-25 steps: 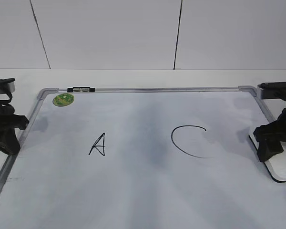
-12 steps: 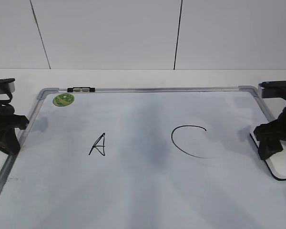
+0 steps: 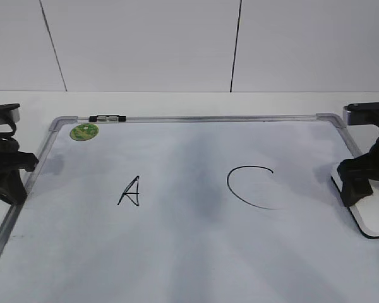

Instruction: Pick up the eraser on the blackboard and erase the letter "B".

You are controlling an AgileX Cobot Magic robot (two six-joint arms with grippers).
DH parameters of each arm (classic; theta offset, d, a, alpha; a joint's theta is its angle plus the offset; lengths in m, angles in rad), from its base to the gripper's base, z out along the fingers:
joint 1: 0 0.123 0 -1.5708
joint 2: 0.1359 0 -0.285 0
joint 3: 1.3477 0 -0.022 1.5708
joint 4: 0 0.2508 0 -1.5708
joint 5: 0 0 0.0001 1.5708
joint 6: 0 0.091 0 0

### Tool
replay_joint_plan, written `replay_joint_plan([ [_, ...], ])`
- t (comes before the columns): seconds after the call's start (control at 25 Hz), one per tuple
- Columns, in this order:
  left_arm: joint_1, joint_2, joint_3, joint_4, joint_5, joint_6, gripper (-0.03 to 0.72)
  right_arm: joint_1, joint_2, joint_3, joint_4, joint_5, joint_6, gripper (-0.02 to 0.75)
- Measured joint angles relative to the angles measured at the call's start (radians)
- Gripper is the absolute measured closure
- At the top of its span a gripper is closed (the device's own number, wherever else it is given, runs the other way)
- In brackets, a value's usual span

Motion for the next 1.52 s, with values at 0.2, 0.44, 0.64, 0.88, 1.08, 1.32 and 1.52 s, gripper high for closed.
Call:
replay_joint_plan([
  [0.2,-0.002,0.000,-0.019,0.034,0.026,0.017,0.533,0.000,-0.008,-0.031,0.027,0.008,0.000,0.068],
  [0.44,-0.002,0.005,-0.039,0.068,0.096,0.023,0.226,0.000,-0.041,-0.033,0.046,0.021,-0.020,0.068],
  [0.64,-0.002,-0.054,-0.079,0.071,0.124,0.023,0.172,0.000,-0.089,-0.039,0.059,0.034,-0.024,0.069],
  [0.88,-0.002,-0.195,-0.157,0.073,0.154,0.021,0.169,0.000,-0.173,-0.138,0.067,0.077,-0.036,0.070],
  [1.08,-0.002,-0.322,-0.215,0.082,0.171,0.009,0.169,0.000,-0.242,-0.272,0.072,0.148,-0.047,0.071],
  [1.32,-0.002,-0.464,-0.272,0.119,0.174,-0.021,0.169,0.000,-0.307,-0.430,0.082,0.220,-0.069,0.082],
  [1.52,-0.002,-0.581,-0.288,0.124,0.141,-0.037,0.169,0.000,-0.361,-0.520,0.082,0.256,-0.083,0.093],
])
